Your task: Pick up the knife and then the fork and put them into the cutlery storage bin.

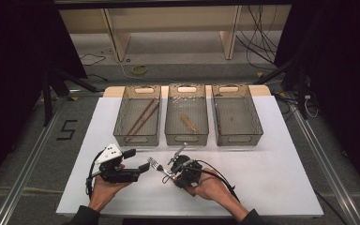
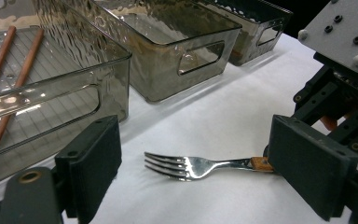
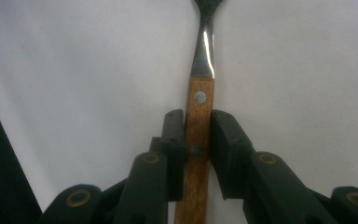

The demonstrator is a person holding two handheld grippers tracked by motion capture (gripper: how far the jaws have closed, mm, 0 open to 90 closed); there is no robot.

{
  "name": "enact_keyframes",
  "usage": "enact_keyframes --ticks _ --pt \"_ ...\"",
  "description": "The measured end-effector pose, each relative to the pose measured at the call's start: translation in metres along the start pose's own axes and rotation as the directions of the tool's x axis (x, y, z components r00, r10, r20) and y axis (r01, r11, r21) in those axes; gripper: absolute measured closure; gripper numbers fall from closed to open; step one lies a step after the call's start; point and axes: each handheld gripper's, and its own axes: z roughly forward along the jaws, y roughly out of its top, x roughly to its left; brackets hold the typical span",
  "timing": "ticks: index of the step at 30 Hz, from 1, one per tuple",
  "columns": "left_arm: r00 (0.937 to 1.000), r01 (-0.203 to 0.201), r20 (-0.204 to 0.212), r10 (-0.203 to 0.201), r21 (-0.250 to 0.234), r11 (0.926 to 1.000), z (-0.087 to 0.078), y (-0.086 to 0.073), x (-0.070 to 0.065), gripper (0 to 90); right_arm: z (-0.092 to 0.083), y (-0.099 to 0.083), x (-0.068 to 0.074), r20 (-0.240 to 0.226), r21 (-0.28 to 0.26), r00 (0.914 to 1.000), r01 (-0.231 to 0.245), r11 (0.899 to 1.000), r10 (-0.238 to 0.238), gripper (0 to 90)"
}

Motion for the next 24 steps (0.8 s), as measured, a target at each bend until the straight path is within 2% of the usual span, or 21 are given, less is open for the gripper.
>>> enact_keyframes --ticks 15,24 --pt "1.0000 0.005 -0.002 -0.005 -0.003 1.0000 0.000 0.000 0.000 16.8 -0.004 -0.001 -0.004 -0.010 -0.027 0.9999 0.001 1.000 -0.001 77.4" --pt "1.0000 0.006 -0.002 -0.006 -0.003 1.0000 0.000 0.000 0.000 16.8 -0.017 -0.002 -0.012 -0.024 -0.070 0.9996 -0.017 0.997 0.015 77.4"
